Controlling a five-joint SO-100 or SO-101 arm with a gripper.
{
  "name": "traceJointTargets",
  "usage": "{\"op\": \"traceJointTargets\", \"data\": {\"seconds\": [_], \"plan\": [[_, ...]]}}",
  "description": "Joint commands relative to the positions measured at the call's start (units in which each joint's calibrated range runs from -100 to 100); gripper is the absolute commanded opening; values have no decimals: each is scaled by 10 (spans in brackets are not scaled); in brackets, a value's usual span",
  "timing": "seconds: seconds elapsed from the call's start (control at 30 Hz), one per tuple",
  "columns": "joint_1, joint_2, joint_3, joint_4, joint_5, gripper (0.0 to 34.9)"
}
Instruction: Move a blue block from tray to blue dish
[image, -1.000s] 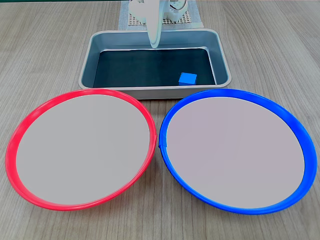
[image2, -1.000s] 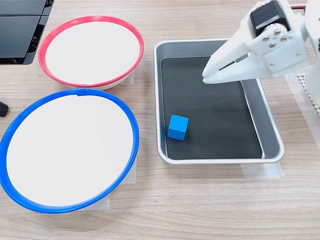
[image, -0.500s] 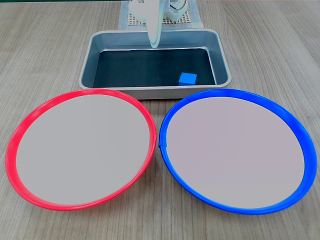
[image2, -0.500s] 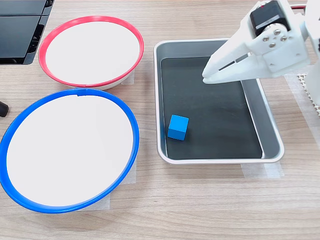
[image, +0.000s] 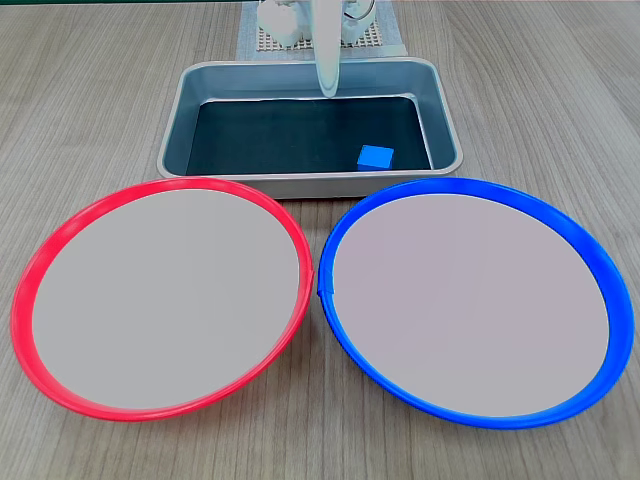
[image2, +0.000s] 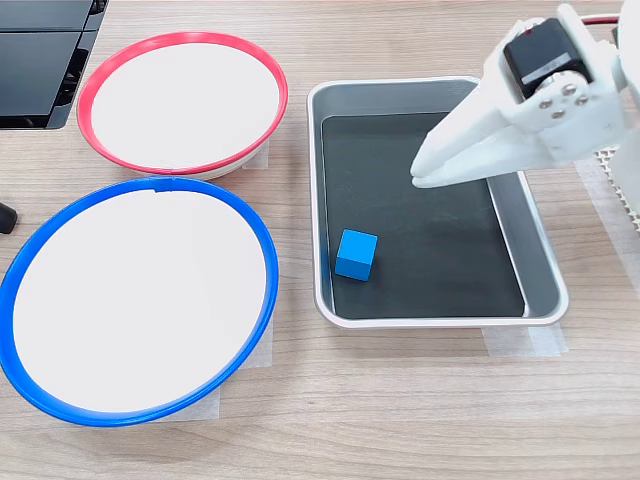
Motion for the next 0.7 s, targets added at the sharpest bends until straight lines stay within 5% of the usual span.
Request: {"op": "traceJointTargets", "data": {"seconds": [0.0, 0.2, 0.3, 0.33, 0.43, 0.67], "plan": [[10, 112, -91, 10, 67, 4], [37, 399, -285, -33, 202, 18], [34, 537, -375, -57, 259, 93], [31, 571, -397, -57, 271, 148], [9, 695, -483, -42, 333, 188], [-32, 797, -531, -19, 392, 180]]}}
